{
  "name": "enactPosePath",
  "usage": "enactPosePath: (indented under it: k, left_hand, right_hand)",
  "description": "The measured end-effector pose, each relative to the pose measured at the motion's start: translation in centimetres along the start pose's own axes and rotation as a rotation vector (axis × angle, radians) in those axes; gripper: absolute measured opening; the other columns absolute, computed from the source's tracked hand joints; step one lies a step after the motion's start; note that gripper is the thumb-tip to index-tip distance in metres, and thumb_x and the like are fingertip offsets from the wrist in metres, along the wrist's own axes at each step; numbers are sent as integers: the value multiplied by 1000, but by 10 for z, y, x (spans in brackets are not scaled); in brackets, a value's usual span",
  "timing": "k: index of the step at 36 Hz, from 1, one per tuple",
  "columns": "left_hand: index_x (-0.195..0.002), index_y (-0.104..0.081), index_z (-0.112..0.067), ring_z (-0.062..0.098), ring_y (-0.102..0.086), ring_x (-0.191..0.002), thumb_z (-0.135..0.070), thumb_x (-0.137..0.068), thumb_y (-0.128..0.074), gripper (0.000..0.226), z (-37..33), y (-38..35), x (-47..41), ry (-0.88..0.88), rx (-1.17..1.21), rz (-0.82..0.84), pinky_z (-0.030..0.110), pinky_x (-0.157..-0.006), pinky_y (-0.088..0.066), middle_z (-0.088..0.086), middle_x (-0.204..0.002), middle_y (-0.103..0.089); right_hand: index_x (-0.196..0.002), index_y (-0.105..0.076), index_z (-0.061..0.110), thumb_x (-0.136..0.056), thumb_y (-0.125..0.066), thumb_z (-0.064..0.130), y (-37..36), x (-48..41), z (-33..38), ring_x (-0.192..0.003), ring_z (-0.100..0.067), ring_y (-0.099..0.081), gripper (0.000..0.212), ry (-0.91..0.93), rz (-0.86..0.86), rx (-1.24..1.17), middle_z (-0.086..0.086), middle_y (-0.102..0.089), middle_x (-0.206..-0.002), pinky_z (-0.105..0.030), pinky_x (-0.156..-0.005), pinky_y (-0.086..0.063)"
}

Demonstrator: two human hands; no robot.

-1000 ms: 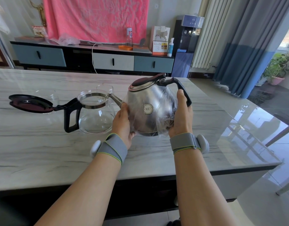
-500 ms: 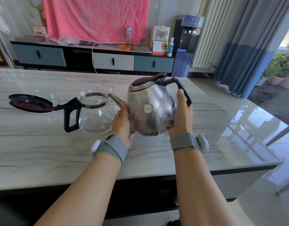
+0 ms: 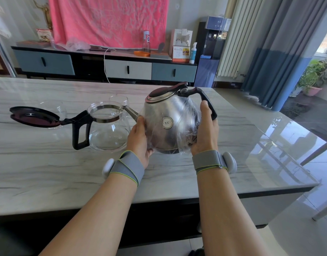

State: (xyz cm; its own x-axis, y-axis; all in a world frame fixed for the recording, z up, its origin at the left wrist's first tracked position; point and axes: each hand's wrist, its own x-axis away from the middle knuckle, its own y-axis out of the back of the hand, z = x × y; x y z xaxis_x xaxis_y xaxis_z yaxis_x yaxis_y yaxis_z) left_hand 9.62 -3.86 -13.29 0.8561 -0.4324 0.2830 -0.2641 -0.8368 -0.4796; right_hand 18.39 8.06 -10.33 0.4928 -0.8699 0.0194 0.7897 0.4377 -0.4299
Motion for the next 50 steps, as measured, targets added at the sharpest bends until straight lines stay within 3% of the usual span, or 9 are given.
enactPosePath:
  k: [9,18,31,50]
  left_hand:
    - [-104,-64,-36,20,-66,-106,-60,-98,-48,30,0,0,0,1,-2,1,52,-95,-54,-5,-120,-69]
    - [-102,-64,-35,22,-65,-108,-60,-98,-48,30,0,0,-1,3,8,-1,55,-97,-52,-5,-118,-68]
    - [-106,-63,-36,24,-64,-109,-62,-97,-49,30,0,0,-1,8,11,-3,55,-95,-54,-4,-119,-68]
    - [-102,-62,-35,24,-63,-111,-60,-98,-49,28,0,2,-3,11,18,5,56,-99,-51,-4,-122,-67]
  right_hand:
    - [-103,-67,35,-93,-73,52,1,-1,0,-119,-22,-67,21,-8,-2,3,4,-70,-116,-51,-110,-54]
    - [-104,-68,34,-76,-74,59,-2,4,3,-119,-25,-68,38,-10,-7,2,2,-72,-120,-52,-108,-55]
    - [-107,-68,34,-66,-75,66,-4,5,2,-118,-24,-69,52,10,-26,16,-1,-73,-122,-52,-109,-54]
    - [-102,-66,34,-74,-74,60,-4,6,4,-119,-25,-68,39,-11,-21,1,2,-71,-119,-52,-108,-55]
